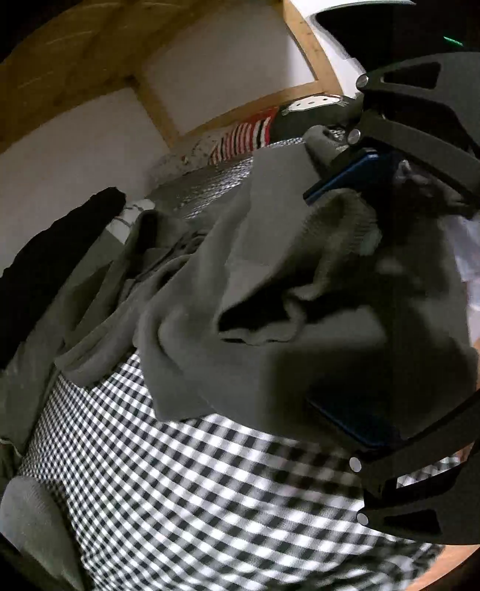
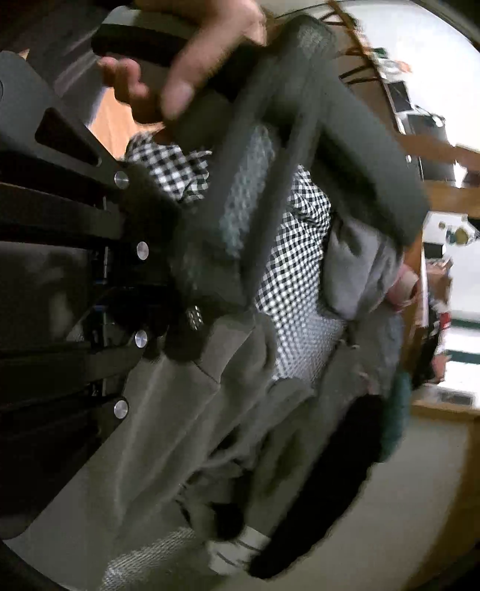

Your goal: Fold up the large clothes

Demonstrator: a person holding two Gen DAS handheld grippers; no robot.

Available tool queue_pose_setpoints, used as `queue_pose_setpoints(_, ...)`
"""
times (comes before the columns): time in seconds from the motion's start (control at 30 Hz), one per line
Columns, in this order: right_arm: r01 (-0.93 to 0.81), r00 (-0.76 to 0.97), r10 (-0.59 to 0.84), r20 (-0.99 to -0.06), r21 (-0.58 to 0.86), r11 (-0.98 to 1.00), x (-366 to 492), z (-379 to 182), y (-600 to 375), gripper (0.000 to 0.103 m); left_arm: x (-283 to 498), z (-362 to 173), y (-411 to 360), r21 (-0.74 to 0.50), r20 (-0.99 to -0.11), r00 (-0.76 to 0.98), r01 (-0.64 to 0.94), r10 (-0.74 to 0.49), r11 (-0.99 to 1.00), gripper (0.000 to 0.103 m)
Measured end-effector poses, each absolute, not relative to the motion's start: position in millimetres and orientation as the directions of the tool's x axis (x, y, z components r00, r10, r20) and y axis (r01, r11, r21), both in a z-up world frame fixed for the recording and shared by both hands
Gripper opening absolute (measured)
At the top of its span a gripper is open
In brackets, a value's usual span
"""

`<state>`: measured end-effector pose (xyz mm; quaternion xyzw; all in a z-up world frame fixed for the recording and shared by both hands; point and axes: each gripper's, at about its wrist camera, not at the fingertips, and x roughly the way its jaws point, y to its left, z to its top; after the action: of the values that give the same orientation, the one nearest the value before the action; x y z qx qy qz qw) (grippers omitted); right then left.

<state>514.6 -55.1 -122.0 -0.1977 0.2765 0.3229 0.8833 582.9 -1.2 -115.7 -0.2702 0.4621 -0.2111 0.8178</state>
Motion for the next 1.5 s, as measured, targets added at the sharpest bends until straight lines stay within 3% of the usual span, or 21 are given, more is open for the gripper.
queue_pose_setpoints(0.03,-0.677,0.661,0.451,-0.6,-0.218,0.703,507.7,-124.9,-51.2,0.007,581.3,-116.2,5.7,-0.641,-0.631,0.495,0.101,-0.597,0.761,0.094)
queue_pose_setpoints(0.13,-0.666,0.707,0.431,-0.561,-0.322,0.673,493.6,-131.9,-39.7,0.007,597.7,-113.6,15.2,-0.624,-0.641,0.524,0.071,-0.561,0.778,0.033)
queue_pose_setpoints(0.2,-0.652,0.724,0.418,-0.549,-0.345,0.675,491.9,-135.6,-31.6,0.009,605.7,-114.8,22.0,-0.654,-0.615,0.522,0.083,-0.592,0.752,0.027)
queue_pose_setpoints(0.27,-0.647,0.728,0.419,-0.543,-0.343,0.681,490.9,-137.2,-27.0,0.019,613.2,-115.1,22.4,-0.657,-0.609,0.52,0.093,-0.599,0.748,0.022)
queue_pose_setpoints(0.33,-0.668,0.72,0.462,-0.517,-0.338,0.663,478.2,-135.4,-27.6,0.07,615.7,-112.9,33.6,-0.657,-0.601,0.535,0.093,-0.594,0.748,0.014)
queue_pose_setpoints(0.4,-0.667,0.733,0.48,-0.481,-0.369,0.648,461.5,-131.6,-28.0,0.089,618.6,-105.2,58.0,-0.659,-0.584,0.574,0.076,-0.574,0.748,0.008)
queue_pose_setpoints(0.43,-0.664,0.738,0.477,-0.478,-0.384,0.642,452.5,-125.8,-31.1,0.089,622.7,-100.5,64.1,-0.662,-0.571,0.6,0.068,-0.561,0.747,0.007)
queue_pose_setpoints(0.6,-0.657,0.698,0.49,-0.522,-0.195,0.728,456.1,-75.3,-115.0,0.089,640.5,-92.5,64.5,-0.637,-0.59,0.584,0.086,-0.557,0.766,0.007)
queue_pose_setpoints(0.73,-0.442,0.729,0.324,-0.603,-0.053,0.895,507.1,-51.0,-226.4,0.091,616.2,-81.4,50.4,-0.614,-0.591,0.592,0.11,-0.548,0.781,0.008)
queue_pose_setpoints(0.8,-0.299,0.726,0.219,-0.652,-0.013,0.954,535.0,-54.9,-274.5,0.091,603.2,-73.5,34.5,-0.576,-0.614,0.586,0.125,-0.529,0.808,0.026)
queue_pose_setpoints(0.83,-0.196,0.693,0.148,-0.706,0.014,0.981,553.7,-64.2,-306.3,0.091,597.5,-69.5,22.8,-0.55,-0.625,0.585,0.14,-0.517,0.824,0.044)
queue_pose_setpoints(0.87,-0.149,0.653,0.124,-0.747,0.033,0.988,566.9,-74.1,-324.9,0.091,591.7,-67.6,8.6,-0.521,-0.636,0.583,0.159,-0.505,0.839,0.053)
queue_pose_setpoints(0.9,-0.123,0.614,0.111,-0.781,0.044,0.991,577.7,-86.3,-338.9,0.091,587.8,-69.3,-1.9,-0.493,-0.65,0.581,0.167,-0.489,0.854,0.053)
queue_pose_setpoints(1.0,-0.158,0.55,-0.051,-0.833,-0.163,0.974,585.3,-131.2,-341.9,0.091,580.6,-89.4,-35.4,-0.361,-0.725,0.58,0.142,-0.373,0.922,0.053)
queue_pose_setpoints(1.1,-0.185,0.544,-0.042,-0.838,-0.168,0.968,570.8,-149.1,-347.3,0.091,573.3,-107.3,-49.6,-0.223,-0.746,0.608,0.157,-0.272,0.962,0.053)
queue_pose_setpoints(1.2,-0.166,0.545,-0.008,-0.838,-0.117,0.979,560.0,-140.6,-366.9,0.092,566.7,-109.8,-51.9,-0.19,-0.731,0.64,0.145,-0.239,0.971,0.053)
queue_pose_setpoints(1.3,-0.172,0.568,-0.046,-0.822,-0.173,0.97,543.4,-130.0,-371.1,0.092,562.9,-112.3,-55.4,-0.16,-0.723,0.658,0.141,-0.213,0.977,0.053)
queue_pose_setpoints(1.43,-0.078,0.668,-0.092,-0.739,-0.192,0.978,546.2,-92.9,-371.8,0.093,554.2,-115.1,-72.3,-0.045,-0.708,0.695,0.131,-0.124,0.99,0.053)
queue_pose_setpoints(1.5,-0.108,0.653,-0.069,-0.755,-0.182,0.977,563.6,-96.0,-357.1,0.093,548.7,-116.8,-84.2,0.038,-0.694,0.718,0.112,-0.054,0.993,0.054)
